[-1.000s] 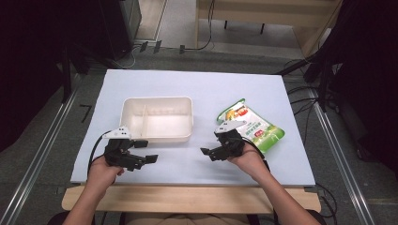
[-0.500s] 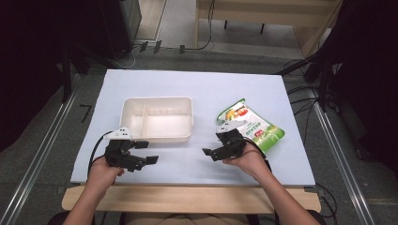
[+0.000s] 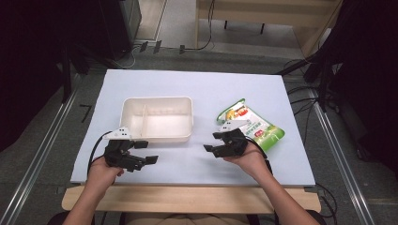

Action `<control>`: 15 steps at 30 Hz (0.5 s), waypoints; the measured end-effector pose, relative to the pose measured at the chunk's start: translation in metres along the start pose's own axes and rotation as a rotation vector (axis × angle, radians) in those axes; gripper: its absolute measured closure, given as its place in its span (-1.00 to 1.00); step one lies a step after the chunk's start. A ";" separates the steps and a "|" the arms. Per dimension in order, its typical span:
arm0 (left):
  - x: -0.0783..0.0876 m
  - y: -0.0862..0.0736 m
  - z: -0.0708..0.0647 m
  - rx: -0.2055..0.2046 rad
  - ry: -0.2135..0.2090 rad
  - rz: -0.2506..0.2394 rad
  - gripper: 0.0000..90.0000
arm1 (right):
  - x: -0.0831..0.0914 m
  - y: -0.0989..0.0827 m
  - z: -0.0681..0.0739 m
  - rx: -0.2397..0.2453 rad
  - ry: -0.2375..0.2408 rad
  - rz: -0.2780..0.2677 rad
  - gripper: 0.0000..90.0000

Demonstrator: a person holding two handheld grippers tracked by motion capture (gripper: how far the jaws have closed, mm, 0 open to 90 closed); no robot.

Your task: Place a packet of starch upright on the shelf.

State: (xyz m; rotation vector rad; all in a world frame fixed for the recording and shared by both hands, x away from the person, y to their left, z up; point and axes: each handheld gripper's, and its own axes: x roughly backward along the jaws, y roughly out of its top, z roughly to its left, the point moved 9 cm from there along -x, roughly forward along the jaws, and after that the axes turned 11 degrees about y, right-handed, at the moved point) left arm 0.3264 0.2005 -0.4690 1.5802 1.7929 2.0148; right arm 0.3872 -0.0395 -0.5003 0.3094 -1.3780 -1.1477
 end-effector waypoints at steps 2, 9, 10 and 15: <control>0.000 0.001 0.000 0.001 -0.004 -0.007 -0.54 | 0.001 0.000 -0.001 0.008 -0.012 0.000 0.01; 0.001 0.001 0.000 0.005 -0.002 -0.010 -0.54 | 0.008 0.001 -0.007 0.000 -0.032 -0.010 0.25; 0.001 0.001 0.000 0.005 -0.002 -0.010 -0.54 | 0.008 0.000 -0.008 0.001 -0.034 -0.005 0.26; 0.002 0.001 0.001 0.004 0.004 -0.012 -0.54 | 0.013 -0.003 -0.014 -0.039 -0.048 0.011 0.39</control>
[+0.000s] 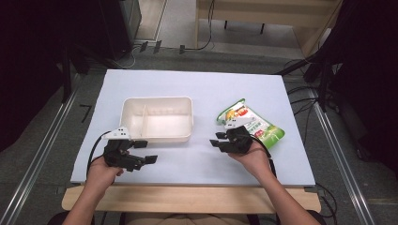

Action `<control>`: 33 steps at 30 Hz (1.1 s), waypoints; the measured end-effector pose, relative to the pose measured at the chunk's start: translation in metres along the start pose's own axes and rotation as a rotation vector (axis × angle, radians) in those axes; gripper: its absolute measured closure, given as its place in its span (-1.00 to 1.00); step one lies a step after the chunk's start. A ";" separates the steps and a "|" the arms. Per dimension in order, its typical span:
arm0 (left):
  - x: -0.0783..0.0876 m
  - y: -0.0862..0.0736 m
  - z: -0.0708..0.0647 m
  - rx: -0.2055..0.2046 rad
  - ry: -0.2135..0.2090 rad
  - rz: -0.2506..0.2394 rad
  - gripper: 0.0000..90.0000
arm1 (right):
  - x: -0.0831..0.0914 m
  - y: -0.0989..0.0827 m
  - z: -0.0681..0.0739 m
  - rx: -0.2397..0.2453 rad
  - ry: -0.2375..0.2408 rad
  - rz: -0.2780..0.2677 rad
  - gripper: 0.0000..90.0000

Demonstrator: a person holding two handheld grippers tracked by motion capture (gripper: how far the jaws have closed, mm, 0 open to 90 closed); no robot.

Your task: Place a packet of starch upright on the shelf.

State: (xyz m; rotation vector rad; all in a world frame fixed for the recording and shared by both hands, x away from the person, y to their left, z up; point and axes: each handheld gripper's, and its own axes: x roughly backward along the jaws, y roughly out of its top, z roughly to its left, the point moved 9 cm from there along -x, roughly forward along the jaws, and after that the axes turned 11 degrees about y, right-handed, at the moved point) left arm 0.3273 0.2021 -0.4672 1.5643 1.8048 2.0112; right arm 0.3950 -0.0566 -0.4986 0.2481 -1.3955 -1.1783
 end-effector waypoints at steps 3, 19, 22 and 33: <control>0.000 0.000 0.000 -0.003 0.000 0.004 -0.54 | 0.007 -0.001 -0.007 -0.032 -0.016 -0.012 0.54; -0.007 0.006 -0.003 -0.017 -0.022 0.001 -0.54 | 0.019 -0.020 -0.036 -0.158 -0.069 0.017 1.00; -0.008 0.007 -0.003 -0.020 -0.026 0.000 -0.54 | 0.019 -0.025 -0.042 -0.175 -0.082 0.033 1.00; -0.009 0.009 -0.004 -0.025 -0.030 0.002 -0.54 | 0.017 -0.036 -0.057 -0.219 -0.125 0.068 1.00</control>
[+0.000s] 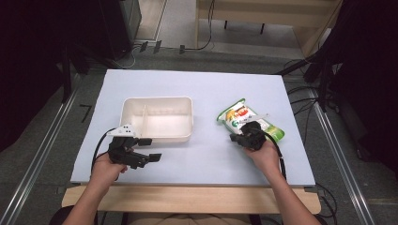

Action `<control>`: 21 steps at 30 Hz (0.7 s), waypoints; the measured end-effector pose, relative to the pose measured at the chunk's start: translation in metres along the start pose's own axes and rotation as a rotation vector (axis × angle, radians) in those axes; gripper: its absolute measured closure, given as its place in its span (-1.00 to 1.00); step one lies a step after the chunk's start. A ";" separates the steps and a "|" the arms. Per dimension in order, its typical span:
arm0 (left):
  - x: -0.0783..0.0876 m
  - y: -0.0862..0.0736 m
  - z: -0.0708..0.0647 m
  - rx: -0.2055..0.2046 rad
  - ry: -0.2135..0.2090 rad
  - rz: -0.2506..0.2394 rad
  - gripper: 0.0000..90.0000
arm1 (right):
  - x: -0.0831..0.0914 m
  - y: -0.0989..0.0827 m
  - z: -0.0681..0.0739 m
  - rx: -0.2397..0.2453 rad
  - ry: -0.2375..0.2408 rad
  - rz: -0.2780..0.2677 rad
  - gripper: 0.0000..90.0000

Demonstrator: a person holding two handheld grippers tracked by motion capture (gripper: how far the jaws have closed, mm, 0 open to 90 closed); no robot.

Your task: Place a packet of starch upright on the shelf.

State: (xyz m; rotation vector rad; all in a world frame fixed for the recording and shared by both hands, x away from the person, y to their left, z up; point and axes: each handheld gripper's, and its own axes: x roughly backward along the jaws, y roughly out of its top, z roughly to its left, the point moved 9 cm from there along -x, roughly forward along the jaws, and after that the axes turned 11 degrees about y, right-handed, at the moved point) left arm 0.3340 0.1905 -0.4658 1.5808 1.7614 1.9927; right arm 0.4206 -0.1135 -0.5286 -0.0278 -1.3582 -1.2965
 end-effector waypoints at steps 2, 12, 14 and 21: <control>0.000 0.000 0.000 0.001 -0.001 0.000 -0.54 | 0.001 -0.001 -0.003 -0.022 0.020 -0.008 1.00; 0.001 0.000 0.000 0.001 -0.001 -0.004 -0.54 | 0.005 -0.002 -0.010 -0.030 -0.005 0.001 1.00; 0.001 0.000 0.000 0.000 -0.002 -0.003 -0.54 | 0.007 -0.002 -0.014 -0.038 -0.012 -0.005 1.00; 0.001 0.000 0.000 0.000 -0.002 -0.004 -0.54 | 0.015 -0.004 -0.027 -0.064 -0.025 -0.008 1.00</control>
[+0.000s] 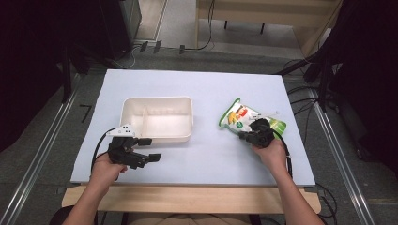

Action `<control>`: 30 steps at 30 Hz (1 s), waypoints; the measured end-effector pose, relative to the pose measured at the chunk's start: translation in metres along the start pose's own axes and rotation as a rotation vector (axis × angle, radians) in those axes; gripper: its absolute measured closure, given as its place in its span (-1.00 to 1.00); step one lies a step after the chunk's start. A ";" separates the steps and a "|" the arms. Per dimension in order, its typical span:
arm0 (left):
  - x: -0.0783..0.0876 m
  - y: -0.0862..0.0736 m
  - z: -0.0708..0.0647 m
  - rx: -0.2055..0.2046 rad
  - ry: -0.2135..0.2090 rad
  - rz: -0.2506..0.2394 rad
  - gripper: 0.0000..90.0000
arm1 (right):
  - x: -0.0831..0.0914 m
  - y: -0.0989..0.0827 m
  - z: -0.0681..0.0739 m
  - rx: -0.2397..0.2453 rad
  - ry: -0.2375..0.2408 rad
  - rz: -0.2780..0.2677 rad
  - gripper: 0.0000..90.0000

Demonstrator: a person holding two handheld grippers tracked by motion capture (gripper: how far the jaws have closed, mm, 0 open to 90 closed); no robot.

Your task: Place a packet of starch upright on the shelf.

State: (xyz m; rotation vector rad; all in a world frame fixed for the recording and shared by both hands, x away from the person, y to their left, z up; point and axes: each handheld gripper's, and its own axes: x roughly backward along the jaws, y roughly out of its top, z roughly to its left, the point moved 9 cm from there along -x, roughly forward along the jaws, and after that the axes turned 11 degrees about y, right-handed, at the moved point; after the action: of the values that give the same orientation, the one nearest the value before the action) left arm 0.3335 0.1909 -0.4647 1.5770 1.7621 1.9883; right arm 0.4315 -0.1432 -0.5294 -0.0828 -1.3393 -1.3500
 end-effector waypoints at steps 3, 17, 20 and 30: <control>0.000 0.000 0.000 0.000 0.000 -0.001 -0.54 | 0.007 -0.002 -0.013 -0.022 -0.010 -0.005 1.00; 0.001 0.000 0.000 0.001 0.006 -0.005 -0.54 | 0.028 -0.003 -0.054 -0.122 -0.043 -0.026 1.00; 0.002 -0.001 0.001 -0.001 0.006 -0.005 -0.54 | 0.030 -0.002 -0.053 -0.118 -0.030 -0.018 1.00; 0.010 -0.007 0.003 0.014 0.029 -0.011 -0.54 | 0.029 0.045 -0.026 -0.062 0.006 -0.072 1.00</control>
State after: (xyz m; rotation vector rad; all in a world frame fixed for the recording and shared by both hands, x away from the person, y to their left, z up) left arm 0.3271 0.2019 -0.4643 1.5464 1.7949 2.0084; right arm 0.4702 -0.1651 -0.4898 -0.0738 -1.3062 -1.4518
